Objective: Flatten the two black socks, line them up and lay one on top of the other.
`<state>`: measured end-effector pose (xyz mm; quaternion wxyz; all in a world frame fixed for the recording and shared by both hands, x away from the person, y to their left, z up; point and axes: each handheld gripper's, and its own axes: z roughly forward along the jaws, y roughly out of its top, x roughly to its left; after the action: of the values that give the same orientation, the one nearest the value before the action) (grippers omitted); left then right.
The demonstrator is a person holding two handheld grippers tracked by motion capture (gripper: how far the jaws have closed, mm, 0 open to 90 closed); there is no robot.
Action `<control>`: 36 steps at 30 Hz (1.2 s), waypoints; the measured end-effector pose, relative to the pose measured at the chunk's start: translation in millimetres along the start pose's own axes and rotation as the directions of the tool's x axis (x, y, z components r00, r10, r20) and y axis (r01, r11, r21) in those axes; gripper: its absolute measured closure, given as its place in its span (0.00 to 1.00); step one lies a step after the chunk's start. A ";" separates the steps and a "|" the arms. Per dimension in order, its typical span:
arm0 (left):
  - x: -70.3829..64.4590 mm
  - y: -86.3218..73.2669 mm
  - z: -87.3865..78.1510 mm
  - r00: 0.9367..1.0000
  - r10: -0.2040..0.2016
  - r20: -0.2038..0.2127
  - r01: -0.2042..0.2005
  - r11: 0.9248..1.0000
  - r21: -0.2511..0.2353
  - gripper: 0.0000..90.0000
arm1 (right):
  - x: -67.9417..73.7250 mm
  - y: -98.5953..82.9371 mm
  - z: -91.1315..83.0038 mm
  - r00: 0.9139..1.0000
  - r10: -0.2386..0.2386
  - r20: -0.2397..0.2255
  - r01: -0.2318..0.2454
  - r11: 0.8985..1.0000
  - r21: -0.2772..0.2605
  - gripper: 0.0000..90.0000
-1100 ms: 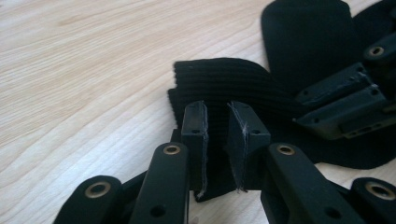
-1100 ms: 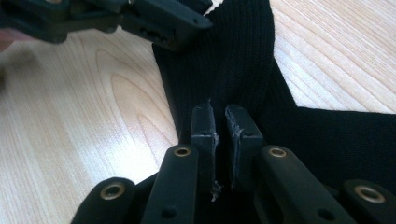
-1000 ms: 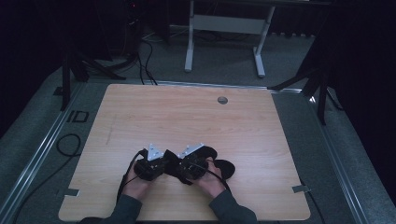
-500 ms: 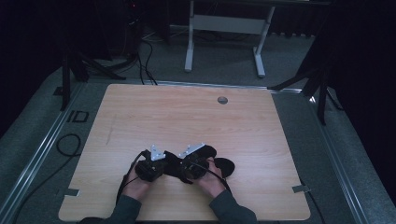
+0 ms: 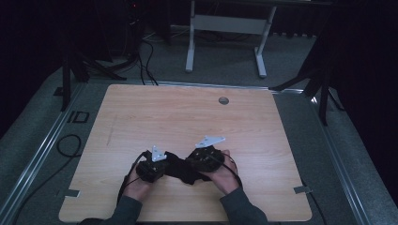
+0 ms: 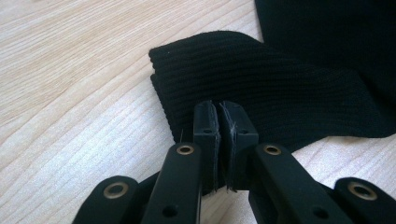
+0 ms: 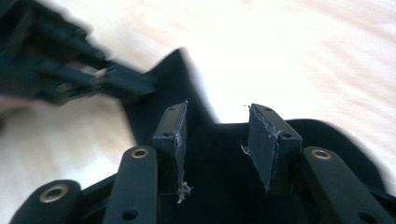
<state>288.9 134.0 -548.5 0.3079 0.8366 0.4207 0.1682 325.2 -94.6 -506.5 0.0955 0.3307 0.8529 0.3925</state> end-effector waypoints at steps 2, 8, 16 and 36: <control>0.0 0.0 0.1 1.000 0.000 0.000 0.000 1.000 0.000 0.95 | -6.2 -0.7 -3.2 1.000 0.014 0.018 -0.014 1.000 -0.006 0.65; -0.6 0.1 0.7 1.000 0.001 0.000 -0.001 1.000 0.000 0.95 | -37.6 -13.1 -11.4 0.991 0.058 0.118 -0.060 0.998 0.011 0.67; -1.3 0.1 1.3 1.000 0.005 -0.003 -0.005 1.000 -0.003 0.94 | -72.5 -25.4 -2.1 0.967 0.105 0.234 -0.119 0.992 0.050 0.70; -3.6 -0.3 1.4 1.000 0.005 -0.015 -0.005 1.000 -0.007 0.93 | -73.9 -22.2 31.9 0.973 0.075 0.219 -0.101 0.989 0.108 0.78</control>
<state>287.3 130.7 -549.9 0.3073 0.8354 0.4201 0.1765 384.2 -133.0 -551.4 0.1496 0.4139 0.8439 0.3069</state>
